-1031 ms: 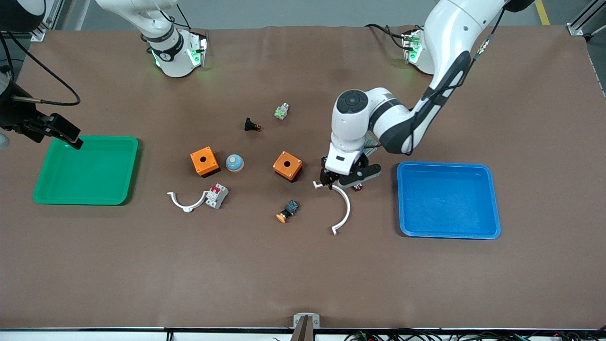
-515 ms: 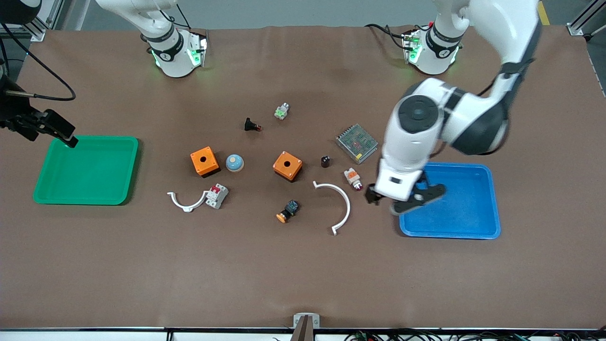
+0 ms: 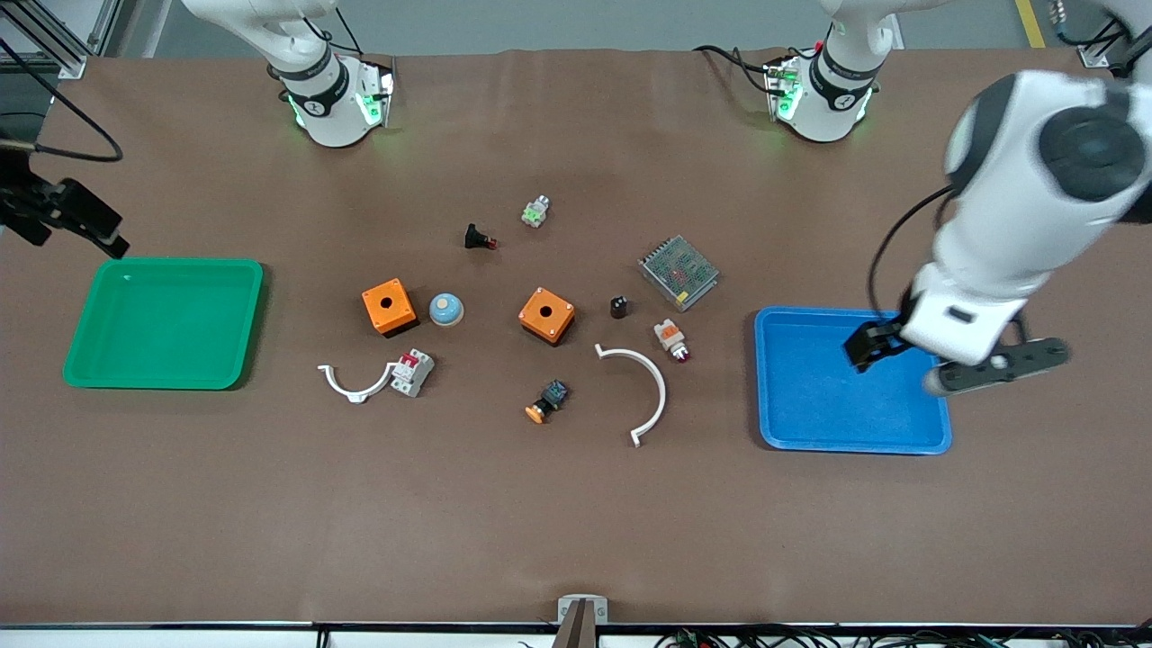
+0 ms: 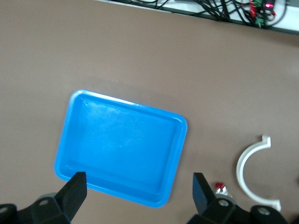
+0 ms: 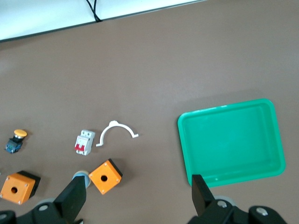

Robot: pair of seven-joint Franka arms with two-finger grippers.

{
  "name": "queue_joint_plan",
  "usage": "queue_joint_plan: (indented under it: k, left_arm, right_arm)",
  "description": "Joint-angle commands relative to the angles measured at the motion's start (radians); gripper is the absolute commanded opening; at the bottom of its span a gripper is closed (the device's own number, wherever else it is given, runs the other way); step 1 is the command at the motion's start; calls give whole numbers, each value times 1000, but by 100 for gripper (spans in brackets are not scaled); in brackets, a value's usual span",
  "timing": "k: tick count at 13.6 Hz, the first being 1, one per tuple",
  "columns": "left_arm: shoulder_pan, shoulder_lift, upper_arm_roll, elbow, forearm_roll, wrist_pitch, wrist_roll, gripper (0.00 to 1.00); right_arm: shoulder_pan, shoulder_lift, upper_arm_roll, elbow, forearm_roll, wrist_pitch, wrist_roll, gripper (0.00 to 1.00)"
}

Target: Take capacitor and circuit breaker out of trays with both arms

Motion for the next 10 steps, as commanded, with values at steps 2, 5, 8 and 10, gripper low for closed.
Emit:
queue_joint_plan:
  k: [2,5,8,10]
  left_arm:
    - [-172,-159,296,-66,-147,-102,278,100]
    - [-128,-228,294,-100,-199,-173,317,100]
    - [-116,-299,288,-165,-201,-174,317,100]
    - [-116,-324,294,-166,-201,-208,317,100]
  right_arm:
    - [-14,19,11,47,-17,-50,-8,100]
    - [-13,19,11,46,-17,-64,-8,100]
    - [-13,19,11,52,-16,-66,-5,100]
    - [-13,19,11,57,-14,-84,-3,100]
